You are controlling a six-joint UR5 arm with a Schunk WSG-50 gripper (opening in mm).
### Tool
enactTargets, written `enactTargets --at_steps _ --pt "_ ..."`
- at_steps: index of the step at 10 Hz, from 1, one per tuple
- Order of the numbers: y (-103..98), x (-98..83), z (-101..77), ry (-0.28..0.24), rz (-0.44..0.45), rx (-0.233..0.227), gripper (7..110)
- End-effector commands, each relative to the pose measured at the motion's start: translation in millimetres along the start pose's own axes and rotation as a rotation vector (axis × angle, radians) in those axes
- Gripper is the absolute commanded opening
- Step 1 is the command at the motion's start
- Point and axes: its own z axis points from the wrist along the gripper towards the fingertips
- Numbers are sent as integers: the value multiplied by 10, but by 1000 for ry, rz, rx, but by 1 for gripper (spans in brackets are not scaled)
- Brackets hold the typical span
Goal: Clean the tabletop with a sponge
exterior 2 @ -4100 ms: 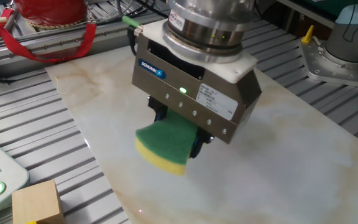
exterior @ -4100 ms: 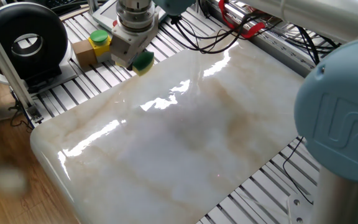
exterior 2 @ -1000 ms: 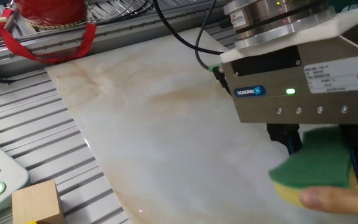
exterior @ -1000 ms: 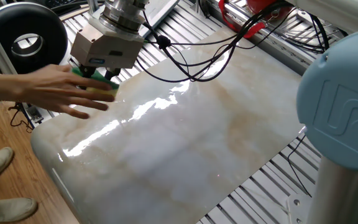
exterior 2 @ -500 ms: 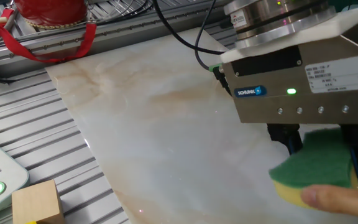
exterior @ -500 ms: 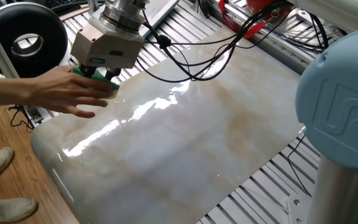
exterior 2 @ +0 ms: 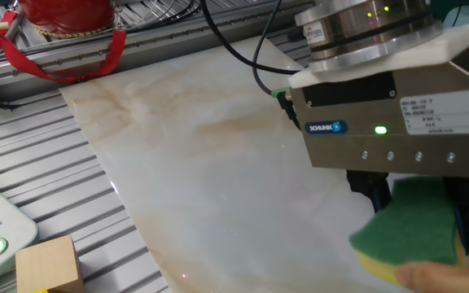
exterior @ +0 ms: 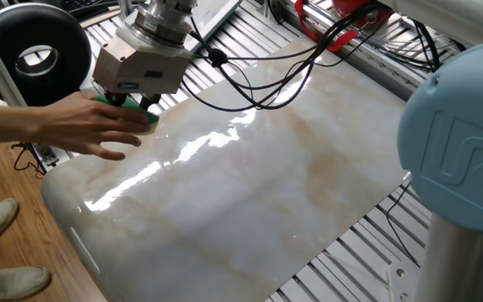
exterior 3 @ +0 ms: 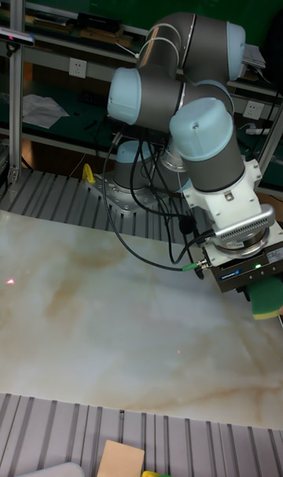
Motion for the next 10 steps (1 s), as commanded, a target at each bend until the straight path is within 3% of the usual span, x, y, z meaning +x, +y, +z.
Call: enactTargets --at_steps 1,5,10 --pt "-27 -54 14 -12 -3 20 7" --pt "-29 -90 26 -24 2 26 7" --pt "-120 -136 61 -28 -15 68 7"
